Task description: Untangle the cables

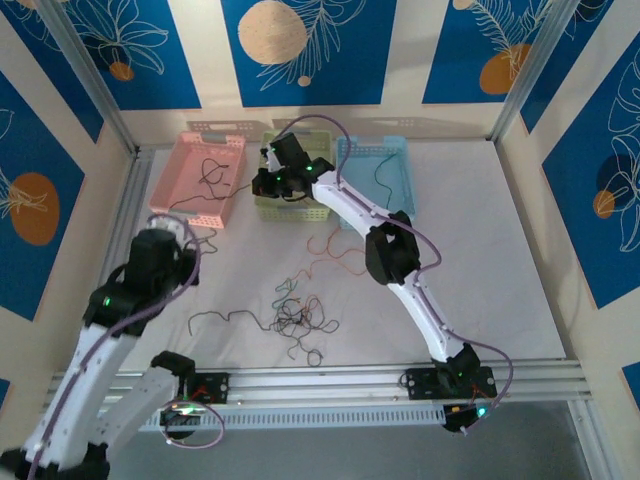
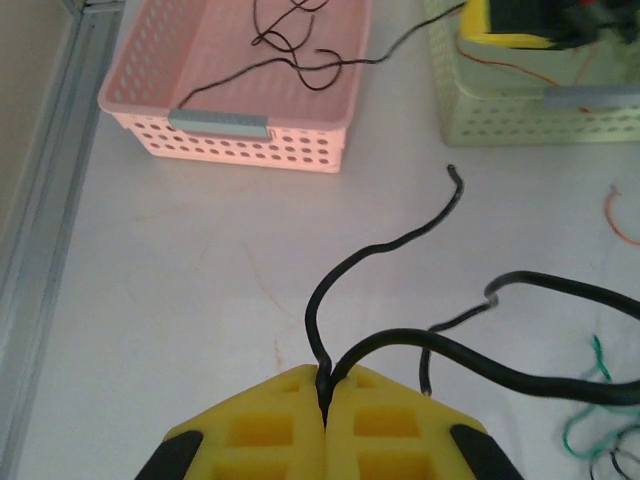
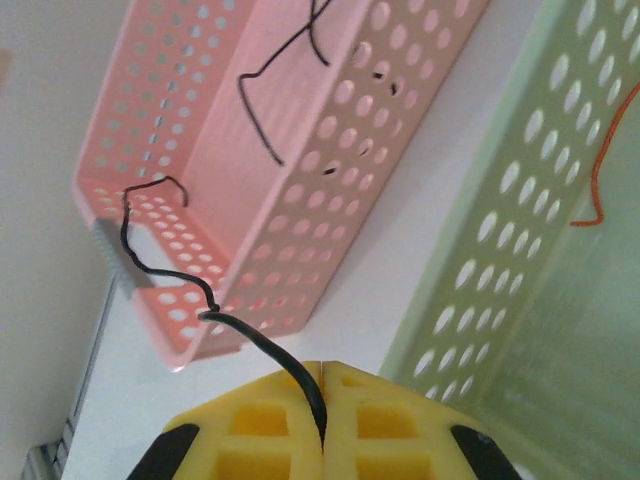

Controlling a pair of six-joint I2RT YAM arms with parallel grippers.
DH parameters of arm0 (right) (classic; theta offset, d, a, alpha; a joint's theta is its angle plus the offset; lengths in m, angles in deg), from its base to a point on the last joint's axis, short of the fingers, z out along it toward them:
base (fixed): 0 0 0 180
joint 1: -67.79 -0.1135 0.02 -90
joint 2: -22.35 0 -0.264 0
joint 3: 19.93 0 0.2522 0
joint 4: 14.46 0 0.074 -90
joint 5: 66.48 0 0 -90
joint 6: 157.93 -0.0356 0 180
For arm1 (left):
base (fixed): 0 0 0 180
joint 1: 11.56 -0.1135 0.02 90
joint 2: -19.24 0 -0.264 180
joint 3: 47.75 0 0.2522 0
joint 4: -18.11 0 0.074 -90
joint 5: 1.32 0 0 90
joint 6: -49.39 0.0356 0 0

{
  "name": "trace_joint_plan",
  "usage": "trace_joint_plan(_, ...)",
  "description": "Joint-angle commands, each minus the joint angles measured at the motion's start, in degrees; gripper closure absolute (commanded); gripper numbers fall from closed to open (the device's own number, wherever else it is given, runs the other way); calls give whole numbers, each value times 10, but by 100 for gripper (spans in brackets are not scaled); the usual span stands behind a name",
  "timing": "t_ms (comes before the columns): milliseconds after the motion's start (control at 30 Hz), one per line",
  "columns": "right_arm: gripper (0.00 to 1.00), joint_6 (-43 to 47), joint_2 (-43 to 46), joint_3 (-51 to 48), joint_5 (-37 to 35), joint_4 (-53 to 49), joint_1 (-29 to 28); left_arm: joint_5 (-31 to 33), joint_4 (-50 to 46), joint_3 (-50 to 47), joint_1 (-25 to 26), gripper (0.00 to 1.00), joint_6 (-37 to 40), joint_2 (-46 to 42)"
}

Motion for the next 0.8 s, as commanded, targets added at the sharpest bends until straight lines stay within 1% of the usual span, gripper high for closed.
trace_joint_plan(0, 100, 30, 75, -46, 21, 2, -6, -7, 78, 64, -64, 100, 8, 90)
trace_joint_plan(33, 100, 33, 89, -68, 21, 8, -7, -37, 99, 79, -105, 100, 5, 123)
trace_joint_plan(67, 100, 35, 102, -90, 21, 15, -7, -84, 119, 94, -151, 100, -5, 163)
trace_joint_plan(100, 100, 36, 115, -108, 21, 20, -7, -121, 132, 108, -184, 100, -18, 198)
trace_joint_plan(167, 100, 43, 140, -145, 24, 31, -8, -175, 149, 147, -248, 100, -55, 276)
trace_joint_plan(200, 100, 47, 150, -157, 25, 35, -8, -189, 165, 159, -266, 100, -64, 303)
trace_joint_plan(267, 100, 58, 164, -176, 27, 35, -9, -187, 202, 182, -295, 100, -86, 353)
trace_joint_plan(400, 100, 74, 172, -185, 35, 31, -15, -199, 289, 212, -349, 100, -131, 434)
trace_joint_plan(467, 100, 78, 171, -185, 35, 31, -19, -203, 323, 235, -368, 100, -147, 479)
trace_joint_plan(533, 100, 80, 167, -182, 37, 30, -23, -207, 345, 264, -378, 100, -144, 521)
trace_joint_plan(667, 100, 88, 155, -161, 33, 24, -33, -223, 347, 324, -400, 100, -165, 619)
trace_joint_plan(767, 100, 97, 141, -134, 23, 11, -40, -235, 332, 364, -403, 100, -166, 688)
